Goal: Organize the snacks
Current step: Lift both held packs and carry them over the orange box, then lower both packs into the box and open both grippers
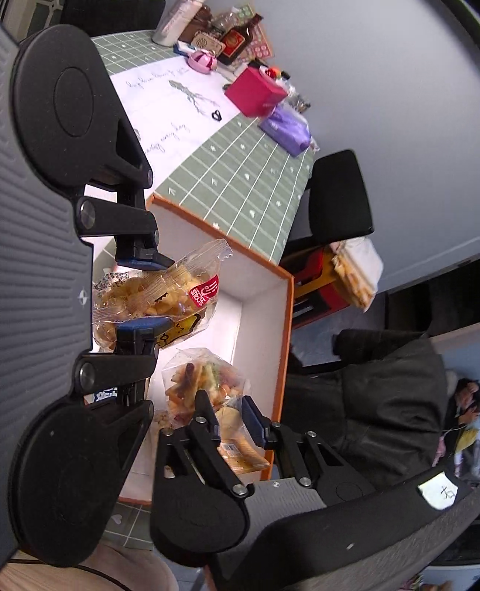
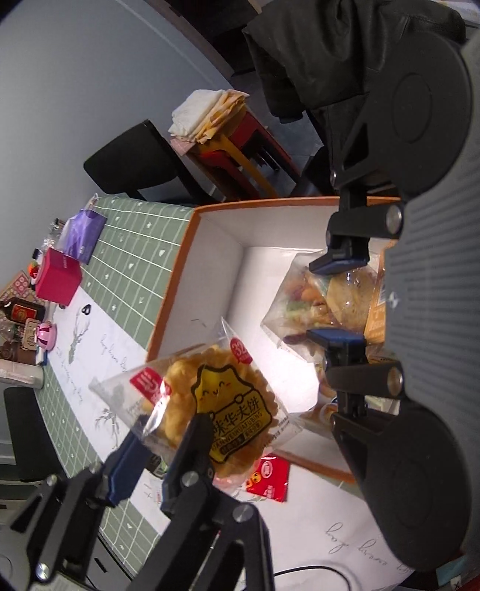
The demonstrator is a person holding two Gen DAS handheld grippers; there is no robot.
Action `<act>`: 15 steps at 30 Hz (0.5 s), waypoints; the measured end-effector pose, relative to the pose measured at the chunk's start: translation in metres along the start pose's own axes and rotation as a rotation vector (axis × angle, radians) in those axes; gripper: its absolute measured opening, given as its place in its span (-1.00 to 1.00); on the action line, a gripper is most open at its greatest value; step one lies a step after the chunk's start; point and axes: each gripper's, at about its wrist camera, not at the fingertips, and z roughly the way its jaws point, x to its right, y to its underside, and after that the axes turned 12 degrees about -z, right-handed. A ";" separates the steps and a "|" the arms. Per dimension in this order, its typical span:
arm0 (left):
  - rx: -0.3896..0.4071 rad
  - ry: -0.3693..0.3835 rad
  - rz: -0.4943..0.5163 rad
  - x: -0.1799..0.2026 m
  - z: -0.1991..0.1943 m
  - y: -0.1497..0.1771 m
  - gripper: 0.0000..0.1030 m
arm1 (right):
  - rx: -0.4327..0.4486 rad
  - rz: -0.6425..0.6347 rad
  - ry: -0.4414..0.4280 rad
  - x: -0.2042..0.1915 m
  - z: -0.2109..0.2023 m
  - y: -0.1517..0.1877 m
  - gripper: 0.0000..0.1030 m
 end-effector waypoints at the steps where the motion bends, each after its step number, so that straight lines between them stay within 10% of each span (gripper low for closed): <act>1: -0.009 0.001 0.008 0.002 0.006 -0.002 -0.44 | -0.005 0.000 -0.004 0.001 0.005 0.001 -0.43; 15: -0.147 -0.007 0.034 0.015 0.077 -0.001 -0.44 | -0.053 -0.037 -0.046 0.001 0.053 0.013 -0.43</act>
